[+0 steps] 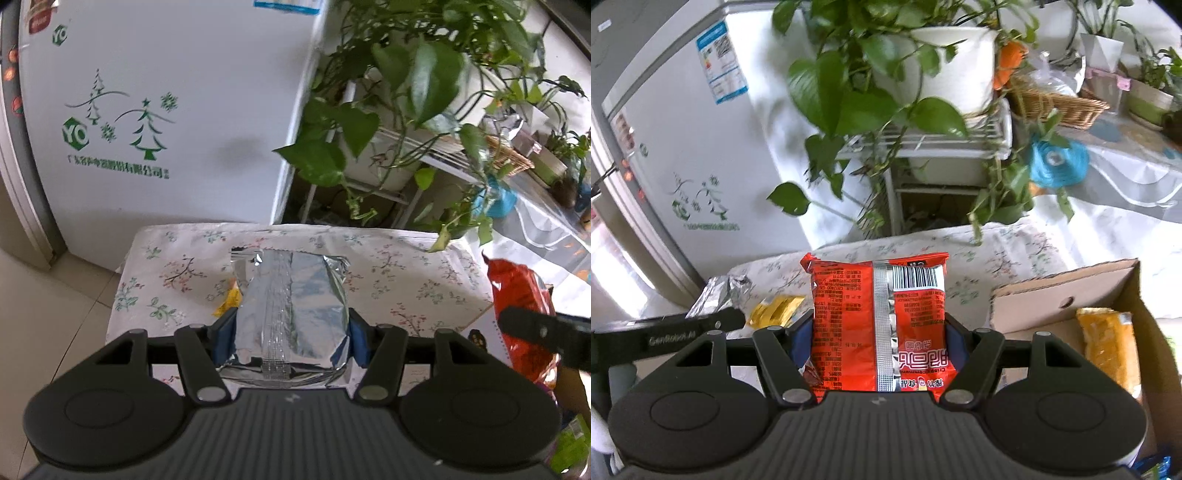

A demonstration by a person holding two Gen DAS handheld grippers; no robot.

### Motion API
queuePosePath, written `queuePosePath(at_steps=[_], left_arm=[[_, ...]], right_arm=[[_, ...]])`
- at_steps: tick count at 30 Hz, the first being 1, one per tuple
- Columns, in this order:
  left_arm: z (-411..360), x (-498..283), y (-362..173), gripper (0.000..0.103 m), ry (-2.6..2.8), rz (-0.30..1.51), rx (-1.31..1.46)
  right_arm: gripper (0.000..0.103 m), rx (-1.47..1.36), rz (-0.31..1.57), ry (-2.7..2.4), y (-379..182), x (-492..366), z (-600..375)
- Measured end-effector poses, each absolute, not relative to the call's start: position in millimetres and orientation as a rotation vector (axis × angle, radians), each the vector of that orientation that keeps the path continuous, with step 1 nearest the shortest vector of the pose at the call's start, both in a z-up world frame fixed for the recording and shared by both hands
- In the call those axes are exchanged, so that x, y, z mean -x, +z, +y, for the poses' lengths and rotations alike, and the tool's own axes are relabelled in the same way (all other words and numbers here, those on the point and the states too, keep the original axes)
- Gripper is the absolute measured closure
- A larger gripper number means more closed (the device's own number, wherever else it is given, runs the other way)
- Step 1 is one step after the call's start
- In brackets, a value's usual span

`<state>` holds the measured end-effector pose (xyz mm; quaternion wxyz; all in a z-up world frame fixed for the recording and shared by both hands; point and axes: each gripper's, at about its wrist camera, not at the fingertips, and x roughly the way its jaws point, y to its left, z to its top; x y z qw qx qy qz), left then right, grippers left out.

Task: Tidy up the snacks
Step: 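Carry the silver foil and orange-red packs over the cardboard box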

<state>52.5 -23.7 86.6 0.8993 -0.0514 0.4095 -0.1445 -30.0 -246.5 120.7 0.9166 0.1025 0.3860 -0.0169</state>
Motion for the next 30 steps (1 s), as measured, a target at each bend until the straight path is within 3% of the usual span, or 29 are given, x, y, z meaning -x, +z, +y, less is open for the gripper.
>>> queuePosePath(at_steps=[30], left_arm=[[-108, 34, 92, 0.044, -0.457, 0.83, 0.128]], right_arm=[[0.029, -0.321, 0.654, -0.148, 158, 69, -333]])
